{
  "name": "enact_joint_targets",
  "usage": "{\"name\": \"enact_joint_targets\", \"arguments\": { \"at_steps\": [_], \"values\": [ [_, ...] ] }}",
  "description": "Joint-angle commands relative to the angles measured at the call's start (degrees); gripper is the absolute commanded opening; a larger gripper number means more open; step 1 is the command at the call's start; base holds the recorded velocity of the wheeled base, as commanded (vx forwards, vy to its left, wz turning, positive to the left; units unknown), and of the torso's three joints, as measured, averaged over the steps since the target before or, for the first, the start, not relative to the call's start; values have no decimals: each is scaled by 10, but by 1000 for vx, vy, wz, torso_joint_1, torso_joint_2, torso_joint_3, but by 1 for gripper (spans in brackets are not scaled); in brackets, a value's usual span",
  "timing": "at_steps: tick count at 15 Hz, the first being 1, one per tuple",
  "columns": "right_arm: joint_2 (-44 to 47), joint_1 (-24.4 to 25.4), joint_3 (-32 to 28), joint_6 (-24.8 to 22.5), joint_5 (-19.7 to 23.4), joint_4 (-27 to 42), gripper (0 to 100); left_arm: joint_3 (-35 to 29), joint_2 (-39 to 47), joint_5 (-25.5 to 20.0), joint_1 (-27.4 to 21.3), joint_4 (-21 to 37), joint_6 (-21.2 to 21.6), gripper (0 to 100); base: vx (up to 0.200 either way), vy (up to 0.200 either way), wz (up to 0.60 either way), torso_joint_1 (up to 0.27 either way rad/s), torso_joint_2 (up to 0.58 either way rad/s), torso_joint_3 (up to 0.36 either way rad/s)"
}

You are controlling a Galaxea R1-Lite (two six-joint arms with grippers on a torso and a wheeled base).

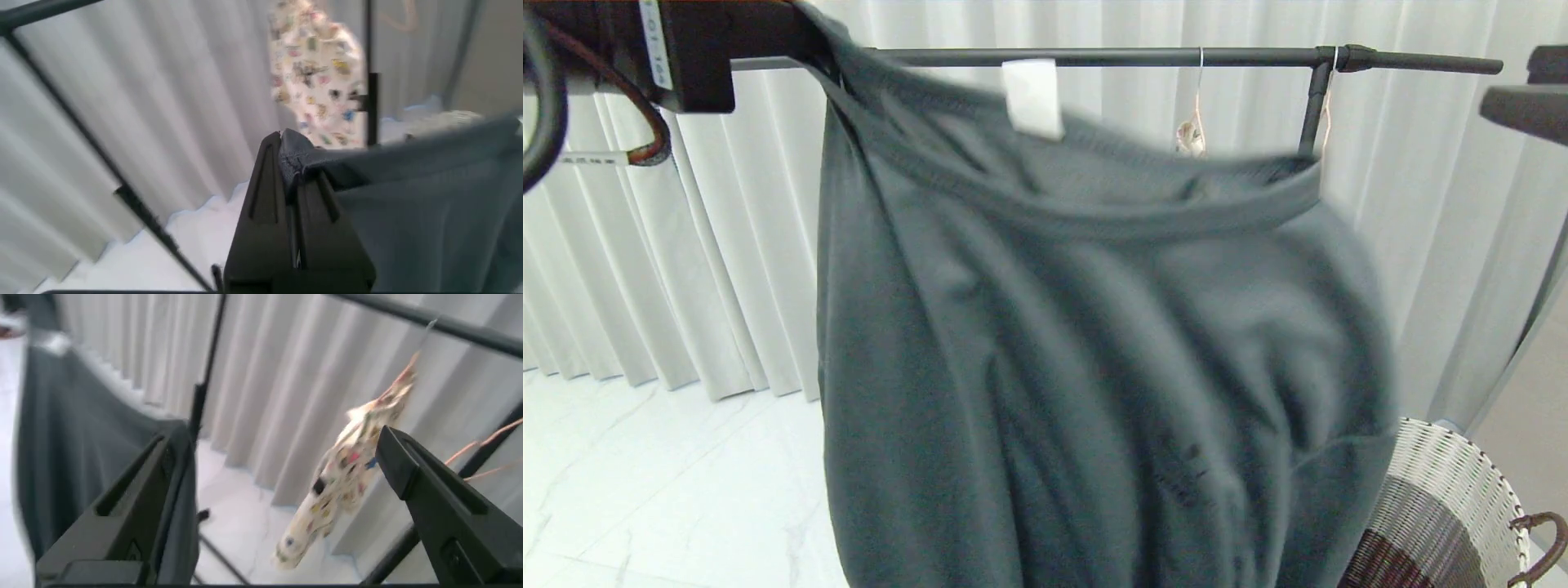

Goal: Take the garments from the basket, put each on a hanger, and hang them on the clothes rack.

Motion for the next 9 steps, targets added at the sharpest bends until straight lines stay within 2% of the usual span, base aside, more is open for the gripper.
{"name": "enact_joint_targets", "arguments": {
  "at_steps": [1,3,4,6,8,9],
  "values": [
    [-59,-1,40,1,20,21,100,12,0,12,6,0,-1,0,0,0,0,0,0,0],
    [-61,-9,47,1,14,24,100,20,-1,16,6,0,0,0,0,0,0,0,0,0],
    [-60,-43,48,1,-3,39,100,18,-2,18,7,0,1,0,0,0,0,0,0,0],
    [-48,-143,43,-13,-70,114,100,22,-12,54,10,1,27,0,0,0,0,0,0,0],
    [-45,-220,58,-44,-132,163,100,62,-33,65,49,0,34,0,0,0,0,0,0,0],
    [-46,-250,79,-56,-142,161,100,104,-51,65,62,0,33,0,0,0,0,0,0,0]
  ]
}}
